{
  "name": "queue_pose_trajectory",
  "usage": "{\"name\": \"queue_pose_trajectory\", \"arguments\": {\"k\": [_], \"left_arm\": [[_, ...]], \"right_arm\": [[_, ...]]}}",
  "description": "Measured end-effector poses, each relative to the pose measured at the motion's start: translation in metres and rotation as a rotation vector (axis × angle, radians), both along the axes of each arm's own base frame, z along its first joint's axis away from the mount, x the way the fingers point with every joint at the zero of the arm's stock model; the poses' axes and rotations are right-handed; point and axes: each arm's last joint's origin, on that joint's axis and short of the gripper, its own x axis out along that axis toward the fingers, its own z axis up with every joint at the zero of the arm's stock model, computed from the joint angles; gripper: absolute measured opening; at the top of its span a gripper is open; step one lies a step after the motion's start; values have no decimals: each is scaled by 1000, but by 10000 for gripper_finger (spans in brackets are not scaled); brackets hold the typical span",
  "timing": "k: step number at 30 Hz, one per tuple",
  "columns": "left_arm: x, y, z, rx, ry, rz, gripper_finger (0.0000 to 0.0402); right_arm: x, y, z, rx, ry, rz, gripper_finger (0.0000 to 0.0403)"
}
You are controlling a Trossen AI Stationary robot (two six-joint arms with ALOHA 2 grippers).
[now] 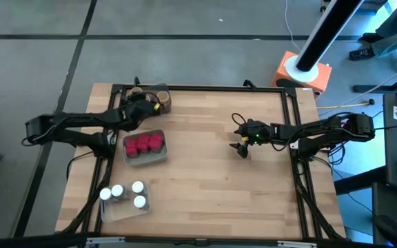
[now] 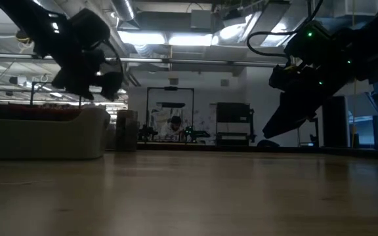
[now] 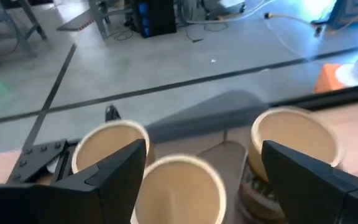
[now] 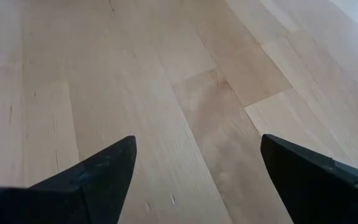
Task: Sort spices by type
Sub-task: Return to Home Position
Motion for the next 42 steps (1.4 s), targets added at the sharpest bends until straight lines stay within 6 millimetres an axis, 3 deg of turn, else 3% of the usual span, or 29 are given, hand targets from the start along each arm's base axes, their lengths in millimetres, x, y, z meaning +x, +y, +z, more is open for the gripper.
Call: {"name": "queue_pose_trajectory", "arguments": {"k": [6,12,15,19,23,27,34,42], "left_arm": [[-1,-7,29,17,-66,-113,304],[7,-25,56,-35,-201,-522,286],[12,-37,58,-79,-209,-762,241],[17,-54,58,-97,-165,-1051,152],[18,-67,58,-77,-110,-1233,62],[14,-76,57,-31,-90,-1293,7],[-9,-81,41,26,-143,-1307,19],[-35,-84,28,109,-232,-1307,2]], "right_arm": [[0,0,0,6,-1,-5,344],[1,0,1,11,-18,-13,344],[3,-1,4,5,-61,-20,344],[7,0,9,22,-120,28,344],[6,1,20,10,-189,37,336],[-2,2,39,-20,-267,49,291],[-28,6,73,-98,-380,81,159],[-59,12,95,-138,-459,121,34]]}}
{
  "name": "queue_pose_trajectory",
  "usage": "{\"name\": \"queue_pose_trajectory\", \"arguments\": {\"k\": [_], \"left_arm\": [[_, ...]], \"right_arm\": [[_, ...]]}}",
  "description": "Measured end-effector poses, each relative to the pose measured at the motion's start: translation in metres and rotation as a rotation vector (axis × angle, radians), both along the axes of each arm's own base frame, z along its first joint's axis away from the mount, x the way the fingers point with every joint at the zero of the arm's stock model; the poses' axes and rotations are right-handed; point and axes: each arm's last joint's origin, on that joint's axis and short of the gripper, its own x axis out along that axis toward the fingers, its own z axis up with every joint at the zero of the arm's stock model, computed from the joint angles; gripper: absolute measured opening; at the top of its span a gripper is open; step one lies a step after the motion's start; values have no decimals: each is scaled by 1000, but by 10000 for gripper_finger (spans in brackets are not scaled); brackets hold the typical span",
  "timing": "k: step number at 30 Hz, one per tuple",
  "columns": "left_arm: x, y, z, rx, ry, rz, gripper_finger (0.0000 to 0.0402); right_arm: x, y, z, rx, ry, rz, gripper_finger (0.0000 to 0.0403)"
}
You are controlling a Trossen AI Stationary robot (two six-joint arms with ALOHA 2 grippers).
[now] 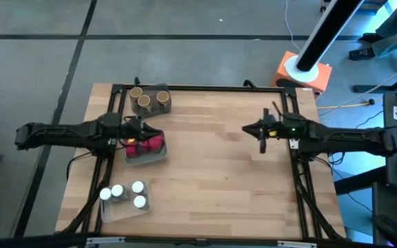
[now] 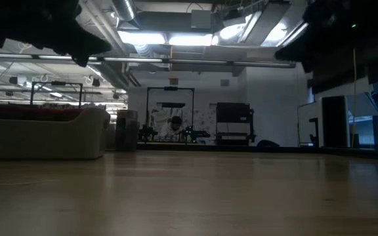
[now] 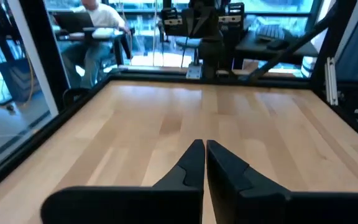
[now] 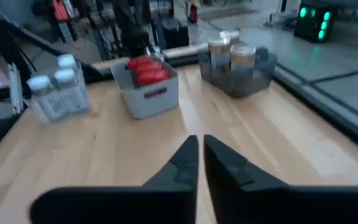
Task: Sort spices by type
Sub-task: Return to Home Position
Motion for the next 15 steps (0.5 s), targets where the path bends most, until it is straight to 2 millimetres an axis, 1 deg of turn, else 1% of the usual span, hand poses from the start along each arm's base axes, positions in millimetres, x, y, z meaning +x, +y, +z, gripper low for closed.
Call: {"name": "queue_pose_trajectory", "arguments": {"k": [3,5,7,10,15], "left_arm": [[-8,-1,-4,4,-27,1,6],[-12,-1,-4,7,-54,1,8],[-16,-2,-5,21,-68,-1,9],[-20,-1,-6,131,-66,8,10],[-23,-2,-5,87,-80,22,10]], "right_arm": [[-13,2,6,-10,-27,-2,7],[-20,3,5,-12,-21,-20,5],[-28,3,2,-11,-41,-35,12],[-38,5,-6,10,-80,-42,27],[-50,6,-29,44,-111,-92,34]]}}
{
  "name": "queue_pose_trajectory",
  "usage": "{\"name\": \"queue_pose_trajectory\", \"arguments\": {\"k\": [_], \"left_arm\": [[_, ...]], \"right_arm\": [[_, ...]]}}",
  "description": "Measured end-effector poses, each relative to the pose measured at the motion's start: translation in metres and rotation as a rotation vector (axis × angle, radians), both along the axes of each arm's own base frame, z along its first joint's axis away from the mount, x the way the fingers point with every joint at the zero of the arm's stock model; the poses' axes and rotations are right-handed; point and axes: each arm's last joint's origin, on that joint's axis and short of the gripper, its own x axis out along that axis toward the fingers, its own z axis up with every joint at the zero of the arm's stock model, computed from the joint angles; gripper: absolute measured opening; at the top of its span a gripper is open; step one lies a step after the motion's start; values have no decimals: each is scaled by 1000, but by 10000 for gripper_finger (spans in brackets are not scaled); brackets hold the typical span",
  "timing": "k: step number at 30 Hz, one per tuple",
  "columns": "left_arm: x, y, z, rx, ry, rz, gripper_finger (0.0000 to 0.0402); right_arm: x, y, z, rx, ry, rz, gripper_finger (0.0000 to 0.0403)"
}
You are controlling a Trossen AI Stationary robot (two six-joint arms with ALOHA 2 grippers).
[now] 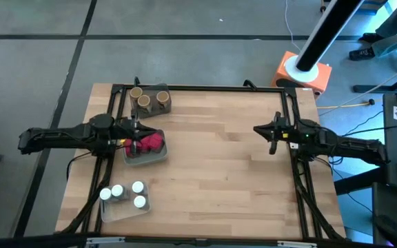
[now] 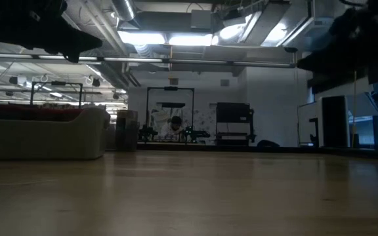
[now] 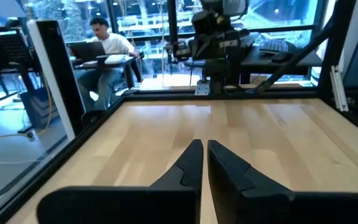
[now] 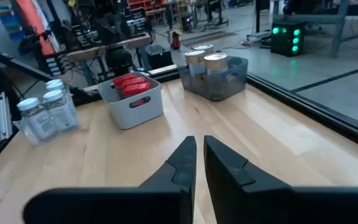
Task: Sort spices by type
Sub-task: Return to Home Position
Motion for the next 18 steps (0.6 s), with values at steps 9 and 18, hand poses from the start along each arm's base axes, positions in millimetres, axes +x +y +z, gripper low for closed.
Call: {"name": "queue_pose_trajectory", "arguments": {"k": [9,18], "left_arm": [[0,0,-3,-12,-28,-4,10],[-6,0,-30,-83,-91,30,11]], "right_arm": [[-9,1,-25,20,-50,-11,28],[-13,2,-35,40,-97,-13,28]]}}
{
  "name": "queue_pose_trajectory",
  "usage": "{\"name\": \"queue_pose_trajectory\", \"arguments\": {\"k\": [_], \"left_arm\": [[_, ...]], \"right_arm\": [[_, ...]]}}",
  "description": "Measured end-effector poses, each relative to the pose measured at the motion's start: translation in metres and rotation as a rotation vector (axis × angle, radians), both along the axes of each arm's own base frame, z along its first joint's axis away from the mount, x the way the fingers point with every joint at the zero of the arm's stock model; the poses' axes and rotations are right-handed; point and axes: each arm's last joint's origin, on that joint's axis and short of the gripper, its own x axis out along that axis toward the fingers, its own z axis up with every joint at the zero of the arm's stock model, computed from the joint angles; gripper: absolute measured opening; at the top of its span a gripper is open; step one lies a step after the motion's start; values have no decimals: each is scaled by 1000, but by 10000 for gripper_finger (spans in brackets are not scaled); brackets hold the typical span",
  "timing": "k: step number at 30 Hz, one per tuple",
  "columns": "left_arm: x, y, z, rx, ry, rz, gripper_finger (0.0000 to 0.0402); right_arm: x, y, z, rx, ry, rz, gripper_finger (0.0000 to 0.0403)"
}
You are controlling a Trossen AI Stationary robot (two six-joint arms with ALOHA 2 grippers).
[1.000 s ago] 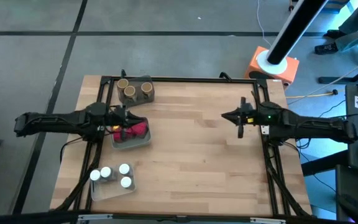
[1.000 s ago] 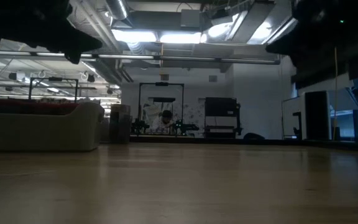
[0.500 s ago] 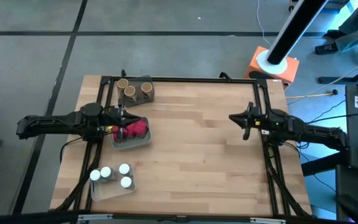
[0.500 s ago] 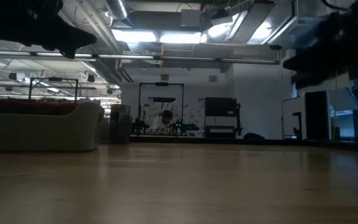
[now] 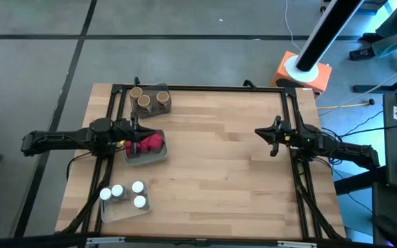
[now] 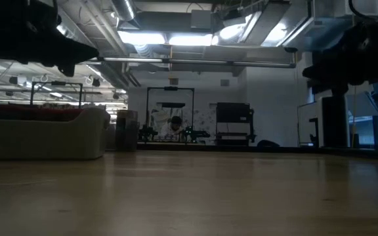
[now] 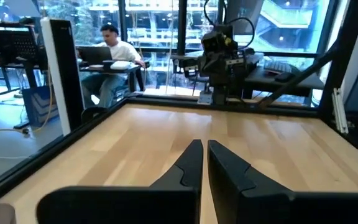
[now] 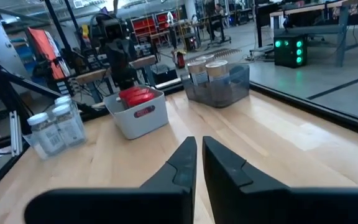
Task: Sort spices by type
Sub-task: Return to Home Position
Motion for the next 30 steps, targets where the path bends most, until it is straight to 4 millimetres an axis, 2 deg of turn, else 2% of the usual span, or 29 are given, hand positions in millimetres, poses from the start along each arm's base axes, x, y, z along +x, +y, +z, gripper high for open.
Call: {"name": "queue_pose_trajectory", "arguments": {"k": [13,18,30], "left_arm": [[-17,-1,-4,-7,2,44,11],[-14,0,-20,-31,-16,47,11],[-14,0,-20,-26,-32,50,11]], "right_arm": [[-1,0,0,-1,-12,-24,28],[-1,0,0,-1,-12,-24,28],[-1,-1,-1,-61,-5,-31,28]]}}
